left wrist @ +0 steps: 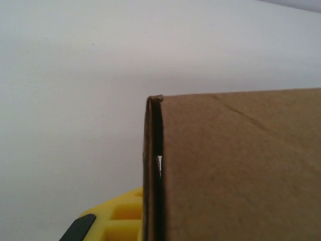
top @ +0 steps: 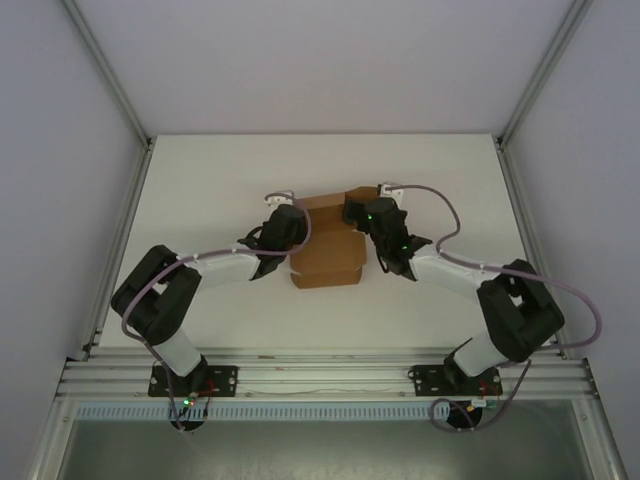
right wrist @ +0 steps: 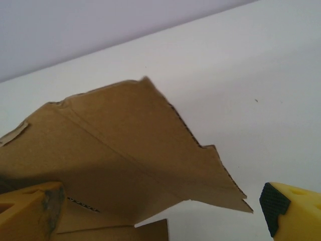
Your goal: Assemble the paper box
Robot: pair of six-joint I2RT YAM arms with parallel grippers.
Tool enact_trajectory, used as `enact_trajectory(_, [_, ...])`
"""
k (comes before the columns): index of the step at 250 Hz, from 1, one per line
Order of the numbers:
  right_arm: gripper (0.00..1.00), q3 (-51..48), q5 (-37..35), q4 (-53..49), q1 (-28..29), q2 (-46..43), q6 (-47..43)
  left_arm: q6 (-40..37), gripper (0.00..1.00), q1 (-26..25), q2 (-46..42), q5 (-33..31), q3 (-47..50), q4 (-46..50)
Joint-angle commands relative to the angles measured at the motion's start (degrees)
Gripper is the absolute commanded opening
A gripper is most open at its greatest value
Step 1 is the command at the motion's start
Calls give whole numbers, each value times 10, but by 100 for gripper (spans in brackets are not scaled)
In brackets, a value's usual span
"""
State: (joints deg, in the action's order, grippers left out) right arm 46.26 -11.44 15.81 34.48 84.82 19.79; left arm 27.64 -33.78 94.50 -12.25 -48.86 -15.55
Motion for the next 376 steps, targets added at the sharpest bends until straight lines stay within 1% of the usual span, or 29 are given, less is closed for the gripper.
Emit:
enact_trajectory(1, [100,-20,-20,-19,2,-63,13,17,0,-4,-30,1,-22,18])
enact_trajectory(32, [100,-76,9,-43,-7,-142,21,9,0,-4,-51,11,-24,30])
enact_trajectory(49, [100,-94,6,-87,-18,-183,22,2,0,-4,-60,6,-24,36])
enact_trajectory(71, [100,-102,17,-147,-32,-215,10,3,0,-4,-66,-1,-22,38])
enact_trajectory(90, [100,-108,17,-169,-40,-225,7,3,0,-4,-69,3,-23,39])
enact_trajectory(110, [100,-117,18,-151,-46,-221,6,4,0,-4,-69,11,-25,39])
enact_trajectory(150, [100,-117,28,-66,-54,-191,2,14,0,-4,-67,21,-24,38])
enact_trajectory(184, [100,-92,46,-18,-55,-131,-22,17,0,-4,-71,29,-26,40])
enact_trajectory(261, [100,-35,159,31,-54,-34,-30,22,0,-4,-56,39,-27,37])
enact_trajectory(294, [100,-22,179,20,-53,-1,-33,26,0,-4,-55,41,-30,37])
enact_trajectory(307, [100,-20,166,16,-50,8,-32,25,0,-4,-56,42,-33,38])
enact_trajectory(340, [100,-22,104,-19,-46,-3,-38,23,0,-4,-59,23,-33,45])
enact_trajectory(376, [100,-43,114,-62,-47,-84,-46,8,0,-1,-57,4,-32,57])
